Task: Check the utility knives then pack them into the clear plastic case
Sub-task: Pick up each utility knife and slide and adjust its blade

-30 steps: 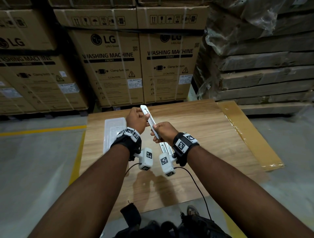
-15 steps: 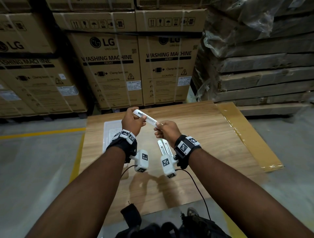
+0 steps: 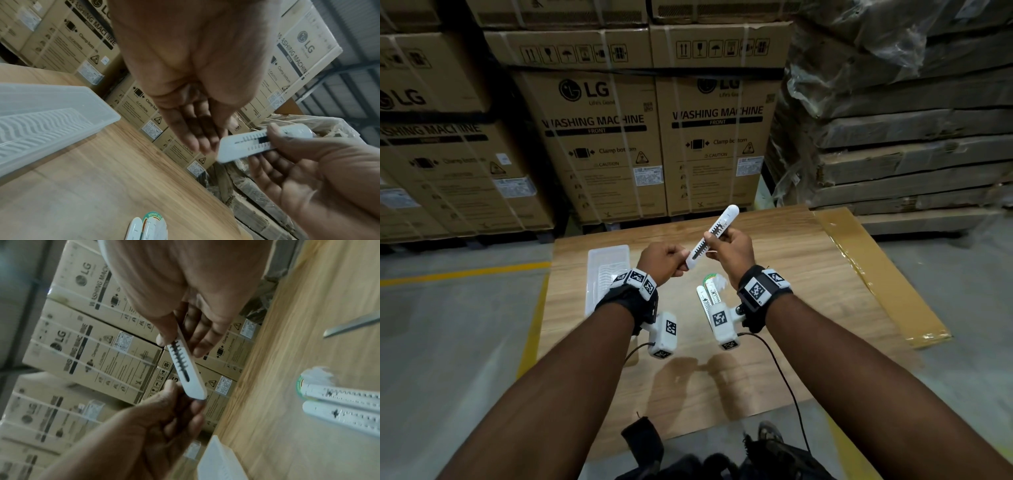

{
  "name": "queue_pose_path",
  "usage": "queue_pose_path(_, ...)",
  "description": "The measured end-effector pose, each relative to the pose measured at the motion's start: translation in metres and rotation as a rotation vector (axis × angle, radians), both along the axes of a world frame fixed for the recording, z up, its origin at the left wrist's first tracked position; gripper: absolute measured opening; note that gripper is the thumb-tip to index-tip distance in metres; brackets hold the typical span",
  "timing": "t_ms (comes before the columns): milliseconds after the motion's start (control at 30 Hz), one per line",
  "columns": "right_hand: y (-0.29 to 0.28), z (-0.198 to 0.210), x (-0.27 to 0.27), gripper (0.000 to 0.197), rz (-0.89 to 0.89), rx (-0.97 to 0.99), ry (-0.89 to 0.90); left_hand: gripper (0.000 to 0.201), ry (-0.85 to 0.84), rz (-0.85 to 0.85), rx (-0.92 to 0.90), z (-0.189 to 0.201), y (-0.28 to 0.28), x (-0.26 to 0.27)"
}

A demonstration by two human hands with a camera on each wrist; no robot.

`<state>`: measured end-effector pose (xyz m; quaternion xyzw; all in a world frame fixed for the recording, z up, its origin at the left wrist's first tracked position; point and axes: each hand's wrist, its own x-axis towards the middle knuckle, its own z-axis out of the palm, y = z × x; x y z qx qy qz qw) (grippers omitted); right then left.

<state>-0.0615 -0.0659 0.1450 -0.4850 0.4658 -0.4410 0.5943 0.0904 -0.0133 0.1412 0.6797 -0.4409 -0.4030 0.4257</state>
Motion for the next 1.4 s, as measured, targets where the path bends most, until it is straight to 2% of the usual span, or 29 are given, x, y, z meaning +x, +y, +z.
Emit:
queue_pose_path(100, -0.004, -0.004, -0.003, 0.011, 0.09, -0.094, 0.225, 0.018, -0.138, 0.104, -0.113, 0.005, -0.005, 0.002)
queue_pose_path(167, -0.005, -0.007, -0.004, 0.014, 0.179, -0.15, 0.378, 0.015, -0.173, 0.138, -0.201, 0.015, -0.01, 0.001)
queue_pose_path(300, 0.0, -0.007, -0.003, 0.005, 0.295, -0.191, 0.499, 0.013, -0.23, 0.022, -0.271, 0.034, -0.015, -0.009)
queue_pose_path(367, 0.002, -0.006, -0.003, 0.01, 0.318, -0.223, 0.546, 0.013, -0.243, 0.006, -0.256, 0.033, -0.016, -0.012)
queue_pose_path(433, 0.003, -0.004, -0.004, 0.01, 0.307, -0.242, 0.545, 0.012, -0.23, 0.037, -0.27, 0.031, -0.016, -0.013)
queue_pose_path(567, -0.001, 0.003, -0.006, 0.014, 0.224, -0.236, 0.428, 0.011, -0.208, 0.103, -0.356, 0.035, -0.017, -0.014)
queue_pose_path(767, -0.003, -0.006, -0.009, 0.012, 0.312, -0.23, 0.567, 0.011, -0.254, 0.051, -0.309, 0.024, -0.016, -0.019)
queue_pose_path(933, -0.009, 0.013, -0.01, 0.014, 0.303, -0.244, 0.483, 0.011, -0.272, 0.109, -0.376, 0.034, -0.022, -0.017)
queue_pose_path(1000, -0.008, 0.007, -0.009, 0.008, 0.332, -0.246, 0.589, 0.012, -0.28, 0.071, -0.313, 0.026, -0.025, -0.016)
queue_pose_path(1067, -0.007, -0.003, -0.009, 0.022, 0.376, -0.27, 0.744, 0.011, -0.283, 0.026, -0.239, 0.013, -0.026, -0.014)
queue_pose_path(1167, -0.009, -0.008, -0.01, 0.035, 0.362, -0.279, 0.787, 0.01, -0.264, 0.038, -0.239, 0.006, -0.029, -0.015)
queue_pose_path(1300, -0.022, -0.01, -0.015, 0.013, 0.333, -0.228, 0.765, 0.013, -0.237, 0.037, -0.201, 0.002, -0.042, -0.018)
queue_pose_path(1400, -0.029, -0.023, -0.024, 0.015, 0.32, -0.156, 0.762, 0.013, -0.244, 0.016, -0.142, -0.013, -0.052, -0.022)
